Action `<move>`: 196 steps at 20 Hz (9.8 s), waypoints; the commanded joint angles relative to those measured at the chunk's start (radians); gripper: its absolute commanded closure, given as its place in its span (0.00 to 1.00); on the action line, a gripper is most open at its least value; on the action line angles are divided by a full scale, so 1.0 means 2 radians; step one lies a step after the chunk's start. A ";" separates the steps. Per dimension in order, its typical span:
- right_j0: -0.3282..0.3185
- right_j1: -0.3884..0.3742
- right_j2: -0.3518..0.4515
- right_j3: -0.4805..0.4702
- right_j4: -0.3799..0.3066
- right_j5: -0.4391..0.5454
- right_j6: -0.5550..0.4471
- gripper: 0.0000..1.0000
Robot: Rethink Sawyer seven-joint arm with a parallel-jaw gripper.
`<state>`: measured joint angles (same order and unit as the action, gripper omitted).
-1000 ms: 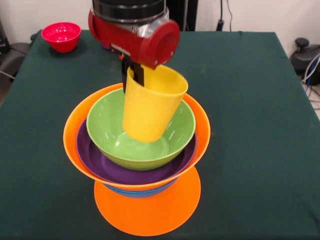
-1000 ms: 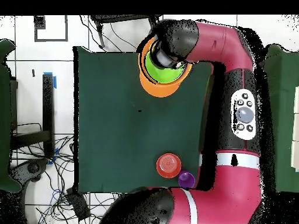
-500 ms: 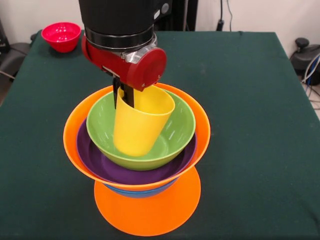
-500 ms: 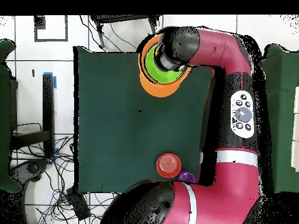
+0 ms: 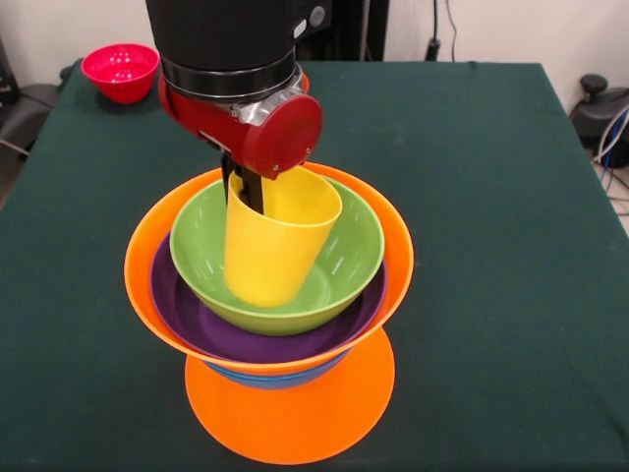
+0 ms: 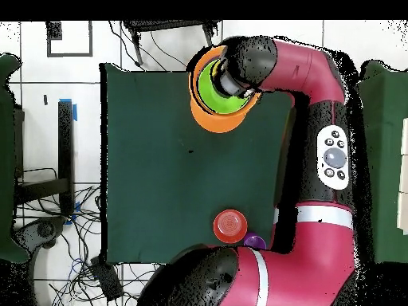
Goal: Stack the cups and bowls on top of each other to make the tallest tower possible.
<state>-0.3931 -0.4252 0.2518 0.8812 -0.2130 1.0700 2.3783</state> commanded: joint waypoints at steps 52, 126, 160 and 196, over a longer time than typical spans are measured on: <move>0.031 -0.011 -0.038 0.117 0.062 -0.098 0.028 0.00; -0.164 -0.140 -0.019 0.419 -0.036 -0.224 -0.126 0.00; -0.201 -0.103 -0.001 0.461 -0.089 -0.225 -0.092 0.00; -0.221 -0.007 -0.009 0.414 -0.192 -0.334 -0.048 0.00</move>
<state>-0.8578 -0.5094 0.1593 1.7879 -0.5167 0.4949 2.3783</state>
